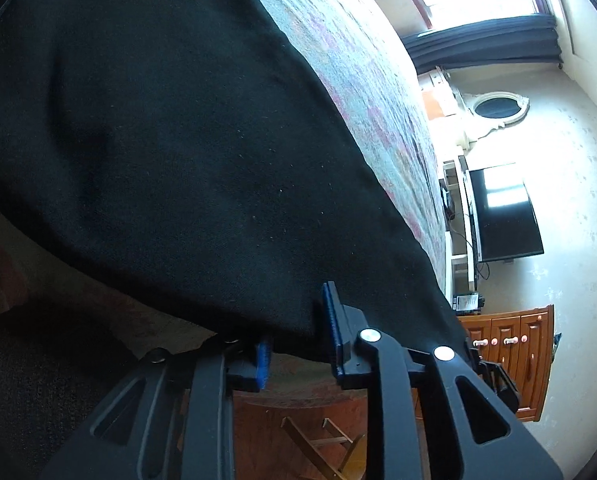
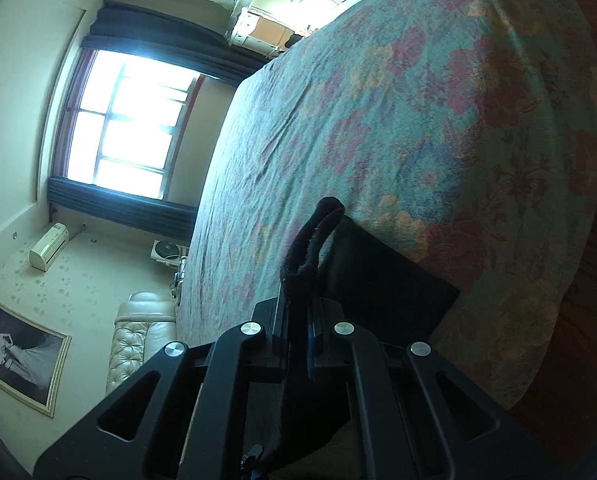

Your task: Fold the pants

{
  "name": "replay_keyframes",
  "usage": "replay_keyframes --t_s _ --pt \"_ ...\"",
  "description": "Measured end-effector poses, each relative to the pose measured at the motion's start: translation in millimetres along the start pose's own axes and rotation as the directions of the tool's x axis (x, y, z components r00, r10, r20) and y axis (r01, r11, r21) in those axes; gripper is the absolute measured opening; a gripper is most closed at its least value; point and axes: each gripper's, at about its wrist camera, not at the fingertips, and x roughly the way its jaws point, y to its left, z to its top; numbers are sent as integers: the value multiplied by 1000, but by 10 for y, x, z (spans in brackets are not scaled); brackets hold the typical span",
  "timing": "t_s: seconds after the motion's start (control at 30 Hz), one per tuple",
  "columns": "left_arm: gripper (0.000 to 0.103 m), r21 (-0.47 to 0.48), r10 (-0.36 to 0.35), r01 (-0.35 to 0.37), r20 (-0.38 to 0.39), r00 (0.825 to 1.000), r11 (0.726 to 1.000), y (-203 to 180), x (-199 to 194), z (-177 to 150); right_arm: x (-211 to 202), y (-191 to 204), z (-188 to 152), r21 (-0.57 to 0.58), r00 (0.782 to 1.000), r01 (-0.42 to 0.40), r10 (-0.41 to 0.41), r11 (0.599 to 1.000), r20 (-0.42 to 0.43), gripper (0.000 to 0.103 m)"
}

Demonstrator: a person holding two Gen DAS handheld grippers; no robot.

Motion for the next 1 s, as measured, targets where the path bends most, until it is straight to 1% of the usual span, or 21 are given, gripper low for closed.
replay_keyframes --t_s 0.07,0.1,0.2,0.23,0.3,0.33,0.37,0.4,0.43,0.5,0.57,0.6,0.63,0.67,0.7,0.73,0.8,0.83,0.87,0.93,1.0 --pt "47 10 -24 24 -14 1000 1000 -44 5 -11 52 -233 -28 33 999 38 -37 999 -29 7" --pt "50 9 -26 26 -20 999 1000 -54 -5 -21 79 -347 -38 47 997 61 -58 997 -46 11" --pt "51 11 -40 41 -59 997 999 -97 -40 -51 37 -646 -41 99 992 123 -120 987 -38 22" --pt "51 6 -61 62 -83 995 998 -105 -50 -66 -12 -732 -28 118 992 128 -125 985 -27 31" --pt "51 11 -102 104 -119 988 994 -126 -92 -66 -131 -843 18 149 994 111 -113 983 7 35" --pt "51 24 -117 121 -124 985 992 -146 -129 -45 -200 -849 60 149 996 77 -81 986 24 35" --pt "51 41 -129 134 -119 984 990 -176 -177 -9 -250 -834 114 139 998 36 -42 990 42 40" --pt "51 61 -141 149 -108 984 987 -185 -233 39 -290 -795 183 119 999 -8 2 993 49 46" --pt "51 88 -150 158 -93 984 984 -206 -291 78 -275 -746 275 84 998 -63 60 994 37 56" --pt "51 150 -172 182 -77 982 972 -255 -422 134 -235 -569 423 -22 994 -110 111 994 18 56" --pt "51 183 -214 227 -87 973 957 -305 -535 199 -82 -357 525 -152 992 -121 114 981 -57 63" --pt "51 189 -234 247 -89 968 950 -314 -596 226 16 -282 570 -204 993 -101 84 974 -89 63" --pt "51 196 -252 265 -86 964 944 -325 -650 258 107 -238 606 -238 992 -82 57 968 -113 63" --pt "55 205 -262 272 -78 962 940 -327 -705 305 214 -232 639 -246 987 -92 55 965 -154 63" --pt "63 218 -266 273 -64 962 937 -306 -770 362 314 -247 664 -238 979 -106 60 965 -195 63" --pt "66 233 -262 267 -49 964 935 -274 -826 431 397 -256 668 -235 972 -112 57 966 -227 63" --pt "67 268 -227 220 -5 974 938 -157 -941 581 592 -317 513 -204 932 -147 66 968 -355 64" --pt "67 290 -188 176 15 982 941 -77 -996 649 667 -335 453 -223 923 -113 20 968 -385 64" --pt "67 307 -153 135 38 987 942 -5 -1043 719 698 -336 412 -238 917 -110 6 965 -399 64" --pt "67 323 -97 76 50 994 943 153 -1109 867 703 -375 404 -199 902 -147 48 969 -430 66" --pt "69 317 -65 37 79 995 948 324 -1217 1002 629 -426 441 -196 899 -151 51 969 -436 65"
